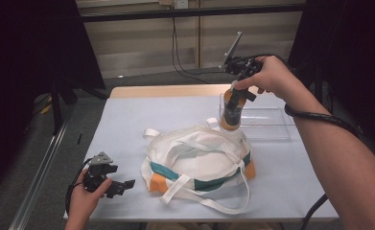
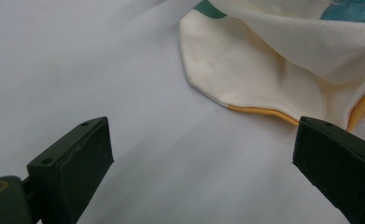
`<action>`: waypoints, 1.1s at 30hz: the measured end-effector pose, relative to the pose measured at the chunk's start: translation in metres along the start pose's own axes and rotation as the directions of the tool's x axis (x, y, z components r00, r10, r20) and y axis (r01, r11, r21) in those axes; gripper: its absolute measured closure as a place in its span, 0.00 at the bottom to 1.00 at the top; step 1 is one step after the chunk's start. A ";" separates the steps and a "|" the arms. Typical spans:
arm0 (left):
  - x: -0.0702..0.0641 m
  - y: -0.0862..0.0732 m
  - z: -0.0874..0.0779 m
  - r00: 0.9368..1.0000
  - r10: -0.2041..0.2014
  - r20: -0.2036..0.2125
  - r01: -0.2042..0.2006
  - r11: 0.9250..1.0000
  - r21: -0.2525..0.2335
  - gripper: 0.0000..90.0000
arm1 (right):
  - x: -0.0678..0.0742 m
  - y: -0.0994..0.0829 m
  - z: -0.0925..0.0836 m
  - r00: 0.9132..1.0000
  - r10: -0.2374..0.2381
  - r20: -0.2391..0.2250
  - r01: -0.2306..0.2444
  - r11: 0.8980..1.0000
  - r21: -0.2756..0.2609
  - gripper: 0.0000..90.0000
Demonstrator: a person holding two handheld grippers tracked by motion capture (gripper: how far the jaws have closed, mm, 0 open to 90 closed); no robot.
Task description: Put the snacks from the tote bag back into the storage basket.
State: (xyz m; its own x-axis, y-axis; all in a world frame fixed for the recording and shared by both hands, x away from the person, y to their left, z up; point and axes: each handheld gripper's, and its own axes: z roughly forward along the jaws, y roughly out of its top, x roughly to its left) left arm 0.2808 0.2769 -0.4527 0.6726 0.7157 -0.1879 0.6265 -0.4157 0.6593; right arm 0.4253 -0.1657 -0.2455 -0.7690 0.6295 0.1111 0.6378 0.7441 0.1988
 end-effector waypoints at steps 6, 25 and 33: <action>0.000 0.000 0.000 1.000 0.011 -0.005 -0.011 1.000 0.006 0.05 | -0.008 0.000 0.002 1.000 0.025 0.009 -0.025 1.000 0.002 0.33; 0.001 0.000 -0.002 1.000 0.000 -0.007 0.000 1.000 -0.004 0.05 | -0.032 0.004 0.014 0.997 0.069 0.039 -0.070 0.997 0.019 0.33; 0.002 -0.001 -0.002 1.000 -0.007 -0.008 0.007 1.000 -0.005 0.05 | -0.036 0.006 0.018 0.996 0.075 0.042 -0.077 0.997 0.029 0.33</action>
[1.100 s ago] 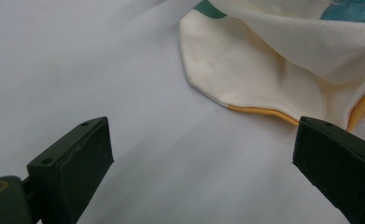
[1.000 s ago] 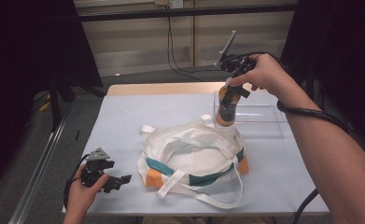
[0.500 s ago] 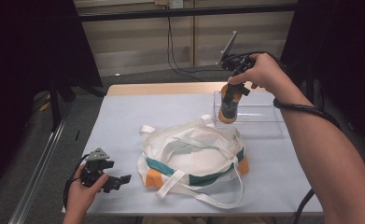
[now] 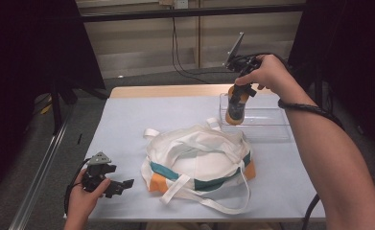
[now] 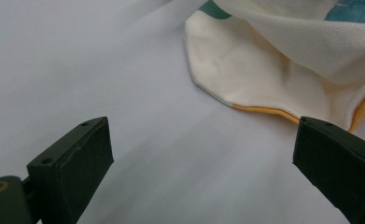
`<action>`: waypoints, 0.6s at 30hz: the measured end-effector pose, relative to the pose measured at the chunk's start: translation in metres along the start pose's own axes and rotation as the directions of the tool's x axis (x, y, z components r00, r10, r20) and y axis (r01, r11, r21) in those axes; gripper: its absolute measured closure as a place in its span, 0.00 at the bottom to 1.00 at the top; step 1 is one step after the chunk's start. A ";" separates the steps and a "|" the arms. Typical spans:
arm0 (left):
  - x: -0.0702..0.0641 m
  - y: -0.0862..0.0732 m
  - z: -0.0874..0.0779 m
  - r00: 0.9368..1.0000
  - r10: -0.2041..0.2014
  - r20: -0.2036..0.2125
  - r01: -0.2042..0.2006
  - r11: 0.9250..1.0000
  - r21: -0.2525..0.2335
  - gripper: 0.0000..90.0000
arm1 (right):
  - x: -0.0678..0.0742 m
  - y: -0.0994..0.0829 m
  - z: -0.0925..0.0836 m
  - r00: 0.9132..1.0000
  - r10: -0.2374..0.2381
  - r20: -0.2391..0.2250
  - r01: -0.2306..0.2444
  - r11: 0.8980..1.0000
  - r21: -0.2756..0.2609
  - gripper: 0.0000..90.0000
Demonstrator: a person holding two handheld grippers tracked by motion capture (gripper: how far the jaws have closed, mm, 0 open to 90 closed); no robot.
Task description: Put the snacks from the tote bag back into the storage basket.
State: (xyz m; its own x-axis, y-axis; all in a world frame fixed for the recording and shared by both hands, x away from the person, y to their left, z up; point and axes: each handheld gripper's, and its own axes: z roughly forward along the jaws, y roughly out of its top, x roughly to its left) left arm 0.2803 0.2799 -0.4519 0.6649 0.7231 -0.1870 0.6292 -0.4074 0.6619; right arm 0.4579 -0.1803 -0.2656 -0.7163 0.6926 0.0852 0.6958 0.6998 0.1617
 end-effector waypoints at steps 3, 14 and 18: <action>0.000 0.000 0.000 1.000 0.004 -0.001 -0.004 1.000 0.002 0.05 | -0.003 0.002 0.001 1.000 0.012 0.000 -0.012 1.000 0.000 0.33; 0.001 -0.001 -0.001 1.000 0.004 -0.010 -0.004 1.000 0.006 0.05 | -0.010 0.004 0.006 1.000 0.012 0.004 -0.012 1.000 0.003 0.33; 0.001 0.000 0.000 1.000 0.005 0.000 -0.005 1.000 0.003 0.05 | -0.013 0.005 0.009 1.000 0.012 0.008 -0.012 1.000 0.003 0.33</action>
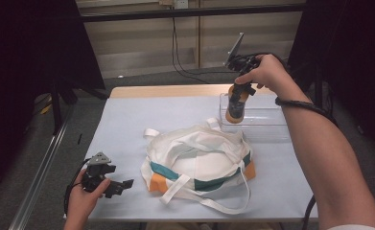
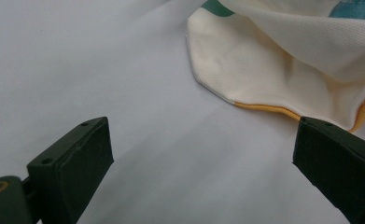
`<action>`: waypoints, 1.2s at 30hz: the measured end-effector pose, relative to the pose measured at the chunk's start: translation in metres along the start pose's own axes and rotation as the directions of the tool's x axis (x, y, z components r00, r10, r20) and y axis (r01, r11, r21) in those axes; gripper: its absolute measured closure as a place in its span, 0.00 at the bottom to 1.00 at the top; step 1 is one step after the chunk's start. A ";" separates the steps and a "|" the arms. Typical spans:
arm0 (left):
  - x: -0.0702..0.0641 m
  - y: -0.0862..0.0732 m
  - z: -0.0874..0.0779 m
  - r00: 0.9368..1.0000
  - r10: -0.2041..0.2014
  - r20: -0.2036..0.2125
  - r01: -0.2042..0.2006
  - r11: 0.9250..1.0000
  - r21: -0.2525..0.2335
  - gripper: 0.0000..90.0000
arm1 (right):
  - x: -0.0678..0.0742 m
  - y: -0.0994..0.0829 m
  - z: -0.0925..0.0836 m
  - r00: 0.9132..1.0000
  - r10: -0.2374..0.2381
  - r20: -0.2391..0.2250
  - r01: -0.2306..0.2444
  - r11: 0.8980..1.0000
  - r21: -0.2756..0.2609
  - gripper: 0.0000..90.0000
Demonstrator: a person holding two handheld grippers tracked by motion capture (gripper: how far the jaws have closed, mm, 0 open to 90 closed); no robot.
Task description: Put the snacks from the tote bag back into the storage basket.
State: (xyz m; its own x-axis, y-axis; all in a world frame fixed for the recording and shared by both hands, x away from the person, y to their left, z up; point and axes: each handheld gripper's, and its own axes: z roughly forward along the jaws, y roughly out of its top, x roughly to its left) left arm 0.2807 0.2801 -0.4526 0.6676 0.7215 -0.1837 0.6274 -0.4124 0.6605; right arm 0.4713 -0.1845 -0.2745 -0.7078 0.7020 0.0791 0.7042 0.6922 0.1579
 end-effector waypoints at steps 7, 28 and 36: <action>0.001 0.000 -0.001 1.000 0.003 -0.011 -0.003 1.000 0.004 0.05 | -0.003 0.003 0.004 1.000 0.003 0.002 -0.003 1.000 0.002 0.33; 0.001 -0.001 -0.002 1.000 -0.002 -0.002 0.002 1.000 -0.004 0.05 | -0.002 0.006 0.020 1.000 -0.005 0.000 0.005 1.000 0.020 0.33; 0.001 -0.001 -0.001 1.000 0.000 -0.001 0.000 1.000 -0.001 0.05 | -0.002 0.005 0.026 1.000 -0.011 -0.003 0.011 1.000 0.016 0.33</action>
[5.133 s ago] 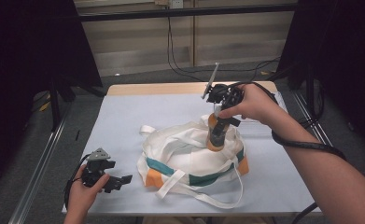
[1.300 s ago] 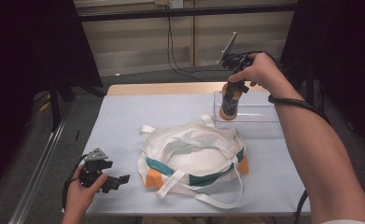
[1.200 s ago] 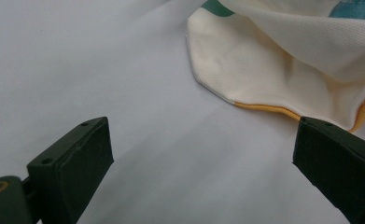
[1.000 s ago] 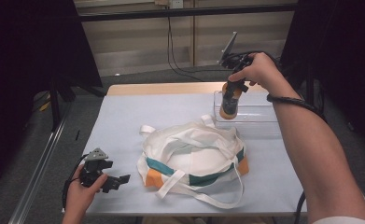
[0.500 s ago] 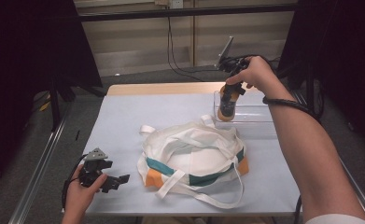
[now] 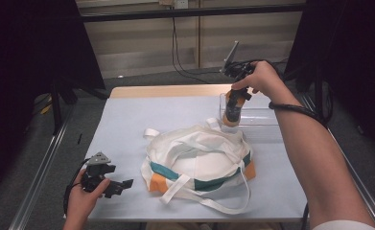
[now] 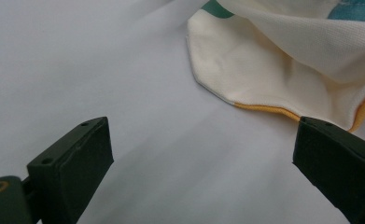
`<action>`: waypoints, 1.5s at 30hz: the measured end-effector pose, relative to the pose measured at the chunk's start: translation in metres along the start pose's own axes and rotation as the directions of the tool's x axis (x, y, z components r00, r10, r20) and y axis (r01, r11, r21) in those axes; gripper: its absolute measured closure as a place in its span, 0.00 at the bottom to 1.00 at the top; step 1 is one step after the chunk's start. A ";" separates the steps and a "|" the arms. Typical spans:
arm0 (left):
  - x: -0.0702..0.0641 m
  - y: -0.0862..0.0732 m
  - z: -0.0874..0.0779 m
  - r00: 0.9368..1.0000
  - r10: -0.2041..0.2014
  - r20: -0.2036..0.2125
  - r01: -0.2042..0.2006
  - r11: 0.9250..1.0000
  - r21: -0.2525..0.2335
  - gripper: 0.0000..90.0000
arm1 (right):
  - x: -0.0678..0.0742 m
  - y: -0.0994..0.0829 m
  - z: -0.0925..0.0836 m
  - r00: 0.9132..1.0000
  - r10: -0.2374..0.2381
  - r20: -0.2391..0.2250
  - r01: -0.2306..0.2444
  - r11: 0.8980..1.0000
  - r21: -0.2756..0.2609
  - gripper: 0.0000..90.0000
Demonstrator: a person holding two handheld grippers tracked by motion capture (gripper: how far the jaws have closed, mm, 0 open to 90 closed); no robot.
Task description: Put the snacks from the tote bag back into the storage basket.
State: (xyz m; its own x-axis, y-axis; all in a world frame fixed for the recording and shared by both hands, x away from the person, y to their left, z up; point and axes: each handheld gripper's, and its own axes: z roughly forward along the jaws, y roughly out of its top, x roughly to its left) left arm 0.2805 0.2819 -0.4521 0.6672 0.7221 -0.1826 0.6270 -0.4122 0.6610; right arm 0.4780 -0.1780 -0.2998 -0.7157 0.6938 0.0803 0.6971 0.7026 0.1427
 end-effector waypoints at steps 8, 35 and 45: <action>0.000 0.000 0.000 1.000 0.000 0.001 0.000 1.000 0.001 0.05 | 0.001 0.001 0.004 1.000 -0.003 0.002 0.003 1.000 0.009 0.33; -0.001 0.000 -0.001 1.000 -0.004 0.000 0.004 1.000 -0.006 0.05 | 0.000 -0.003 0.018 1.000 0.001 -0.005 -0.001 1.000 0.007 0.33; -0.001 0.000 -0.001 1.000 0.002 -0.003 -0.002 1.000 0.003 0.05 | 0.000 -0.003 0.021 1.000 0.005 0.000 -0.005 1.000 0.018 0.33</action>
State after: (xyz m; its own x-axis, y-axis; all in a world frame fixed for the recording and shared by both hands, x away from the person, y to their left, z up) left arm 0.2797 0.2820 -0.4518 0.6672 0.7230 -0.1793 0.6270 -0.4151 0.6592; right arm 0.4770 -0.1764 -0.3210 -0.7125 0.6970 0.0806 0.7010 0.7022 0.1246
